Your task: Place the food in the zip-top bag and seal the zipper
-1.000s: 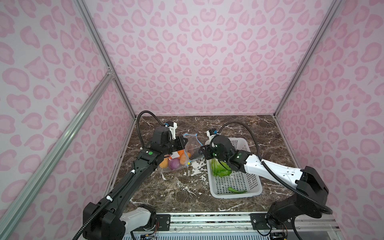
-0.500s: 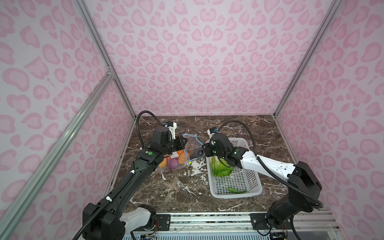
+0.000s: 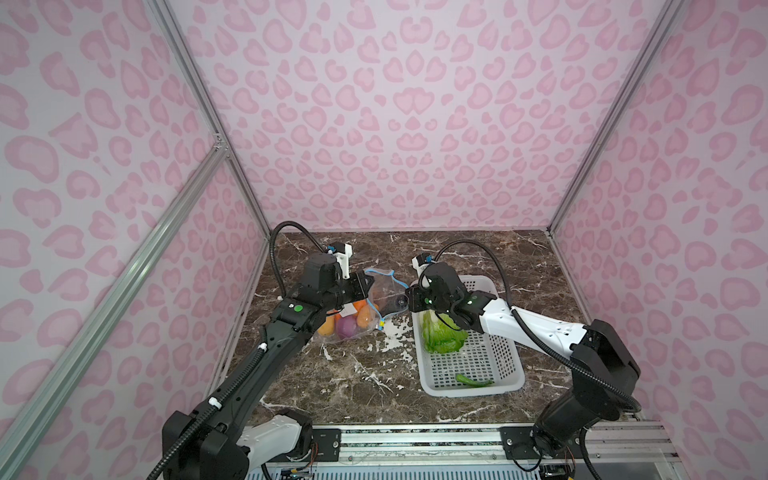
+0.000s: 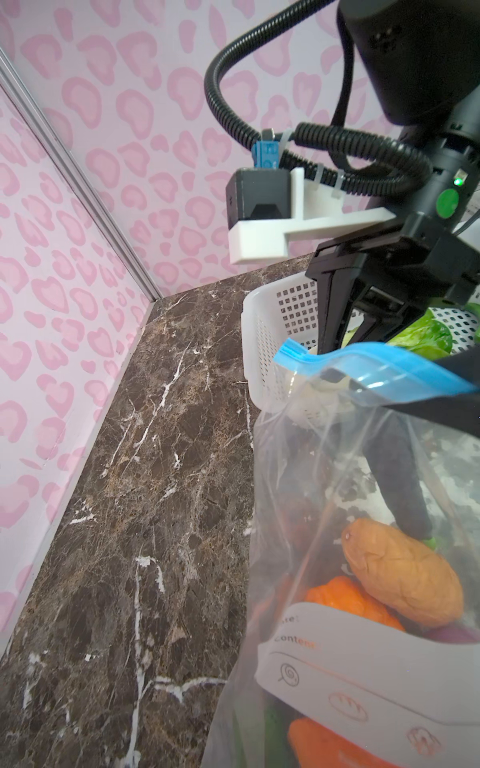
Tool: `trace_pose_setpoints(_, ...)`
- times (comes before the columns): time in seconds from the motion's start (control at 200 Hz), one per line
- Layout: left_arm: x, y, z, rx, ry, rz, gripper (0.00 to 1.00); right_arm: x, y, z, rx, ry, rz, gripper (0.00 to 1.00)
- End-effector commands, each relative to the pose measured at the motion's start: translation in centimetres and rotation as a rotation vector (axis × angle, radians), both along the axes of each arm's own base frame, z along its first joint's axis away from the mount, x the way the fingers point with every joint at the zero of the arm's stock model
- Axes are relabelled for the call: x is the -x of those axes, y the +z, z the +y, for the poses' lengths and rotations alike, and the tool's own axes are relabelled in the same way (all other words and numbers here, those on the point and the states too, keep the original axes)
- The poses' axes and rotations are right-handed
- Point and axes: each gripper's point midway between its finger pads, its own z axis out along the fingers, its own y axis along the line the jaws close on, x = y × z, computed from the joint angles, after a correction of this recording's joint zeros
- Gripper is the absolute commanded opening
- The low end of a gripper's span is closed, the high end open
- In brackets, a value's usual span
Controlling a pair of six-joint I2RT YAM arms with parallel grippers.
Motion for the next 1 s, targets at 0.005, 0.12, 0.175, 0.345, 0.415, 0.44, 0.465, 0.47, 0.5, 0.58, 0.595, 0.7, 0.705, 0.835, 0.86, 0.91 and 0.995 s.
trace_pose_setpoints(0.005, -0.2, 2.0, 0.3, -0.005, 0.004, -0.064, 0.02, 0.1, 2.5, 0.7, -0.073, 0.035, -0.035, 0.0)
trace_pose_setpoints(0.12, -0.1, 3.6, 1.1, -0.028, 0.03, -0.108, 0.02, 0.3, 7.0, 1.1, -0.143, 0.065, -0.107, 0.0)
trace_pose_setpoints(0.175, -0.1, 4.7, 1.7, -0.04, 0.054, -0.134, 0.02, 0.4, 9.4, 1.3, -0.177, 0.087, -0.15, 0.0)
trace_pose_setpoints(0.345, 0.2, 6.9, 3.3, -0.067, 0.108, -0.174, 0.02, 1.1, 15.5, 2.4, -0.278, 0.163, -0.244, 0.0)
trace_pose_setpoints(0.415, 0.2, 6.8, 3.7, -0.076, 0.127, -0.173, 0.02, 1.3, 16.8, 3.0, -0.319, 0.186, -0.259, 0.0)
trace_pose_setpoints(0.44, 0.2, 6.7, 3.8, -0.079, 0.13, -0.168, 0.02, 1.4, 16.9, 3.2, -0.33, 0.195, -0.258, 0.0)
trace_pose_setpoints(0.465, 0.2, 6.4, 3.8, -0.082, 0.133, -0.16, 0.02, 1.4, 17.0, 3.4, -0.34, 0.203, -0.258, 0.0)
trace_pose_setpoints(0.47, 0.2, 6.3, 3.8, -0.083, 0.133, -0.159, 0.02, 1.4, 17.0, 3.5, -0.342, 0.205, -0.256, 0.0)
trace_pose_setpoints(0.5, 0.1, 5.9, 3.8, -0.084, 0.133, -0.147, 0.02, 1.4, 17.0, 3.7, -0.351, 0.212, -0.252, 0.0)
trace_pose_setpoints(0.58, -0.1, 4.5, 3.5, -0.091, 0.122, -0.103, 0.02, 1.3, 15.9, 4.5, -0.343, 0.224, -0.226, 0.0)
trace_pose_setpoints(0.595, -0.1, 4.3, 3.4, -0.093, 0.118, -0.095, 0.02, 1.2, 15.6, 4.6, -0.334, 0.225, -0.221, 0.0)
trace_pose_setpoints(0.7, -0.4, 2.8, 2.8, -0.101, 0.089, -0.038, 0.02, 0.5, 12.7, 5.2, -0.272, 0.212, -0.151, 0.0)
trace_pose_setpoints(0.705, -0.4, 2.8, 2.7, -0.1, 0.088, -0.037, 0.02, 0.4, 12.6, 5.3, -0.269, 0.212, -0.149, 0.0)
trace_pose_setpoints(0.835, -0.3, 3.1, 2.5, -0.091, 0.074, -0.04, 0.02, -0.1, 10.1, 5.2, -0.216, 0.194, -0.114, 0.0)
trace_pose_setpoints(0.86, -0.3, 3.0, 2.5, -0.091, 0.072, -0.039, 0.02, -0.3, 9.7, 5.1, -0.194, 0.183, -0.117, 0.0)
trace_pose_setpoints(0.91, -0.2, 2.9, 2.1, -0.084, 0.048, -0.034, 0.02, -1.1, 8.7, 4.2, -0.134, 0.13, -0.125, 0.0)
trace_pose_setpoints(0.995, 0.3, 3.7, 2.1, -0.105, 0.027, -0.021, 0.02, -2.1, 8.2, 2.7, -0.071, 0.066, -0.134, 0.0)
